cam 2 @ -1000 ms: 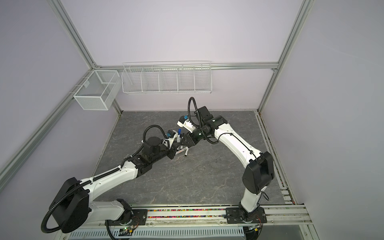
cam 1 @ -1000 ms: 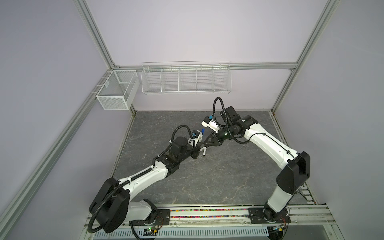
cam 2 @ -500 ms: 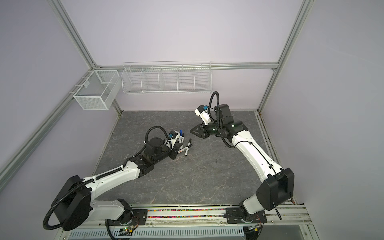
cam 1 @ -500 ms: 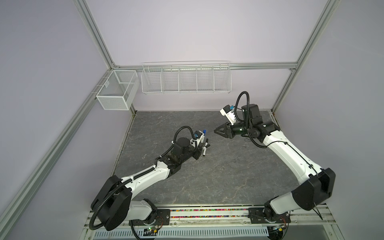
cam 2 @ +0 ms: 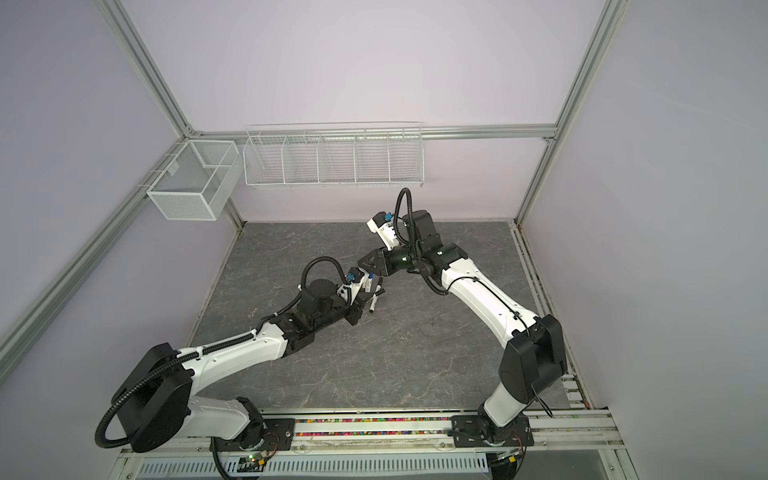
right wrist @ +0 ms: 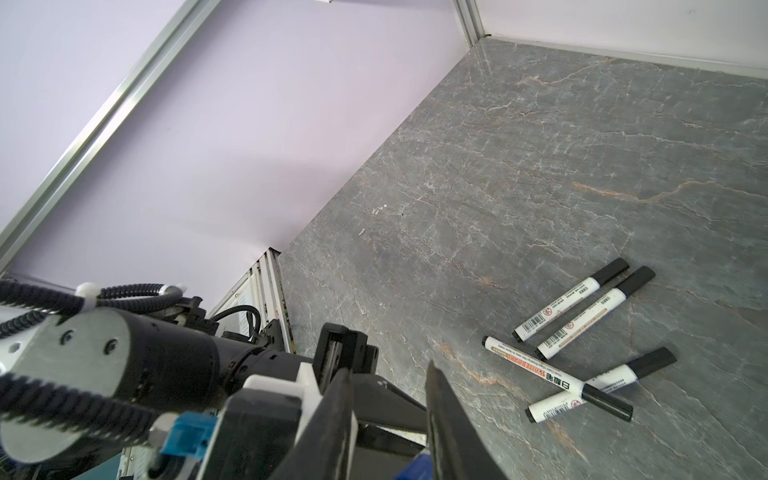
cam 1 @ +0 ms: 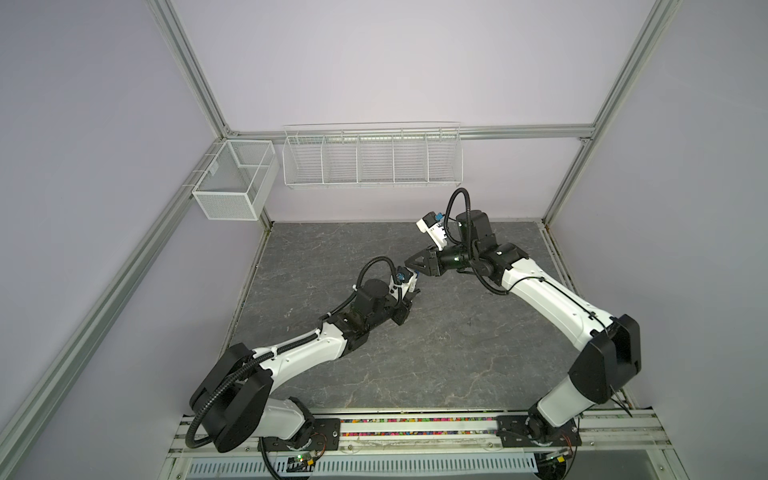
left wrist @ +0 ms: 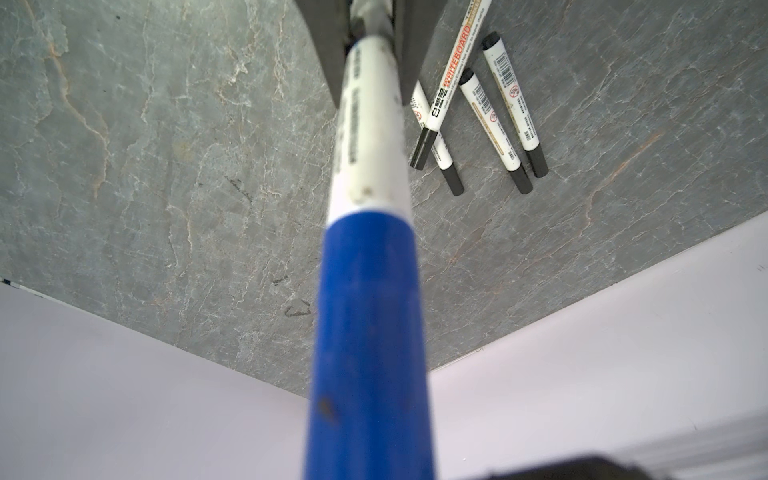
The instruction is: Insert the pens into the pen caps
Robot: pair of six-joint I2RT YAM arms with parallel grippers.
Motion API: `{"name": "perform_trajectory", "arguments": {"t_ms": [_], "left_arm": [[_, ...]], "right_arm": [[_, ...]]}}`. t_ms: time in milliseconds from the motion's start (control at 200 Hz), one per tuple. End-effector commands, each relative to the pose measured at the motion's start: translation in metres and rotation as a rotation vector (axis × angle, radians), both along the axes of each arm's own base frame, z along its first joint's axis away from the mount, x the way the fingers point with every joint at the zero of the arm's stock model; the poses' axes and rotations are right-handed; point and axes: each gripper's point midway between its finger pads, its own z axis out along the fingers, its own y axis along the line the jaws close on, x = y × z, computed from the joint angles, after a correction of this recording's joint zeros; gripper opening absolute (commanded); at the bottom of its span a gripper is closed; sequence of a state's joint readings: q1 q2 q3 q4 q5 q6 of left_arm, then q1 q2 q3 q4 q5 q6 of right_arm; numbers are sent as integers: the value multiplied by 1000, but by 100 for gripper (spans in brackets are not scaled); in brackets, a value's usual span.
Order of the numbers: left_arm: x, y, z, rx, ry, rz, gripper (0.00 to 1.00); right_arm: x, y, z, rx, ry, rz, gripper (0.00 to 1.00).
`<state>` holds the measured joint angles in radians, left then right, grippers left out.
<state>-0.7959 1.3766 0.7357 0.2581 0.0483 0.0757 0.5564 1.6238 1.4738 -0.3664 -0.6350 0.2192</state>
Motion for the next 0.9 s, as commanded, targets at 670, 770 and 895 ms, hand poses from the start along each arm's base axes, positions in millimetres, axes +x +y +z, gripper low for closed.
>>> {"name": "perform_trajectory", "arguments": {"t_ms": [670, 770, 895], "left_arm": [[2, -35, 79, -270, -47, -96, 0], [11, -42, 88, -294, -55, -87, 0], [34, -44, 89, -332, -9, -14, 0]], "right_arm": [[-8, -18, -58, -19, 246, 59, 14], [-12, -13, -76, -40, 350, 115, 14], [-6, -14, -88, -85, 363, 101, 14]]}}
